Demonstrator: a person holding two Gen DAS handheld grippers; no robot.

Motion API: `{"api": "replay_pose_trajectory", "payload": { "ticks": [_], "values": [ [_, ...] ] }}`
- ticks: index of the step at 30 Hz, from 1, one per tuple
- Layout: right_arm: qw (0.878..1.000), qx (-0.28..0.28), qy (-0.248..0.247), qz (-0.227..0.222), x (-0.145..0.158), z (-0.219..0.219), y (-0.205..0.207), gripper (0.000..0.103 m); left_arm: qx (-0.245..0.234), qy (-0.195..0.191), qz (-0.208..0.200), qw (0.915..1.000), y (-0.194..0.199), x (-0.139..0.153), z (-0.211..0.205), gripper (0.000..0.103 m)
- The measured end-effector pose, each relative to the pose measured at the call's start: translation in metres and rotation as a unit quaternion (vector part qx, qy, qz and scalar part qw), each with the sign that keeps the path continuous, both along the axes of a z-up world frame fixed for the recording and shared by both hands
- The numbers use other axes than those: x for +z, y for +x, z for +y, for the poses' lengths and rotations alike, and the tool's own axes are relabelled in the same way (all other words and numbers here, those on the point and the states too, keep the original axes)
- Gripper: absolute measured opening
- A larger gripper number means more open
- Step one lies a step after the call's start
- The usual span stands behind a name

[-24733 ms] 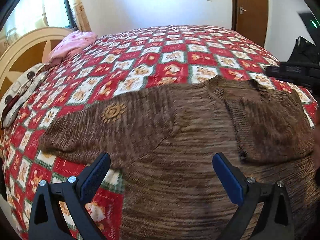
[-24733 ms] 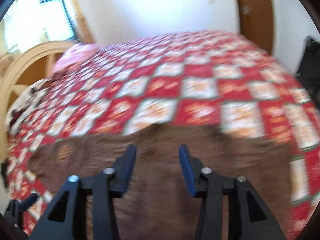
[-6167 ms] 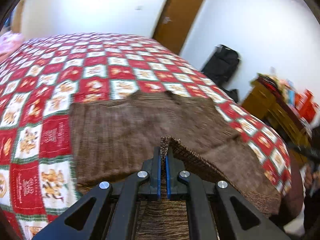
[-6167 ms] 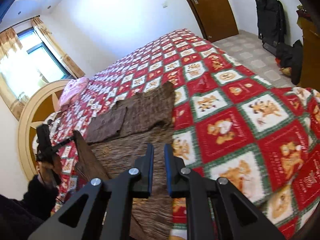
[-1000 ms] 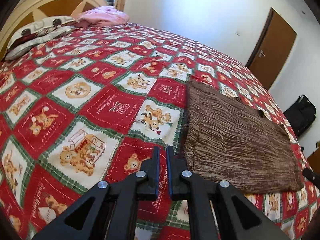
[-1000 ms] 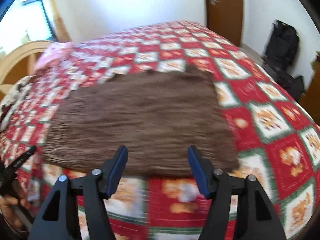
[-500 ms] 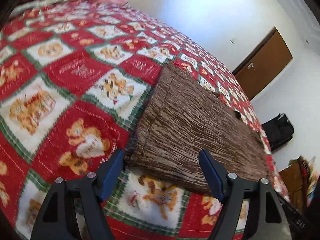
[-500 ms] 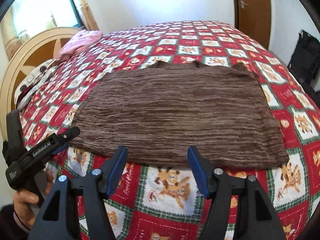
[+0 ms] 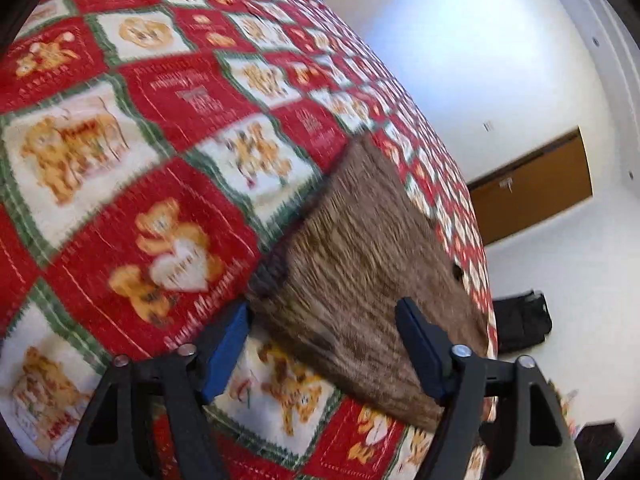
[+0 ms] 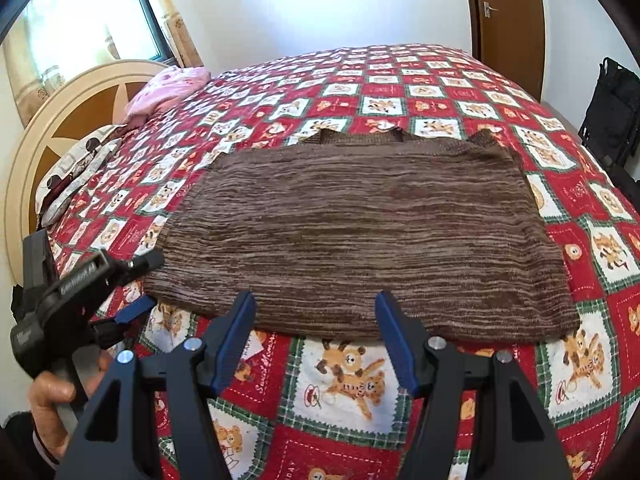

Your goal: Fold small clothes

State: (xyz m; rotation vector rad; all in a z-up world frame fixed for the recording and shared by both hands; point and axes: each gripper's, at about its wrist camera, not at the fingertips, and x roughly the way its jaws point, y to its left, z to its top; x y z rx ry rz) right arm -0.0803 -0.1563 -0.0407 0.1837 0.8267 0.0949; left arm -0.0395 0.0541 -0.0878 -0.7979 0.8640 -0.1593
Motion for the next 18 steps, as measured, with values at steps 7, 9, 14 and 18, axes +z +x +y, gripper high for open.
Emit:
{"api": "replay_pose_trajectory", "payload": {
  "ticks": [7,9,14,18],
  "values": [
    [1.0,-0.011,-0.003,-0.005,0.003,-0.005,0.0,0.065,-0.006,0.047,-0.034,0.9983,-0.007,0.001,-0.004,0.059],
    [1.0,-0.009,-0.002,-0.001,0.001,-0.004,0.002,0.065,-0.038,0.052,-0.045,0.9969,-0.007,0.001,-0.014,0.059],
    [1.0,-0.004,-0.001,0.006,-0.002,-0.002,0.003,0.065,-0.062,0.023,-0.034,0.9973,-0.011,-0.006,-0.026,0.059],
    [1.0,-0.009,-0.001,0.003,0.0,-0.004,0.002,0.065,-0.047,-0.016,-0.019,0.9986,-0.016,-0.008,-0.026,0.06]
  ]
}}
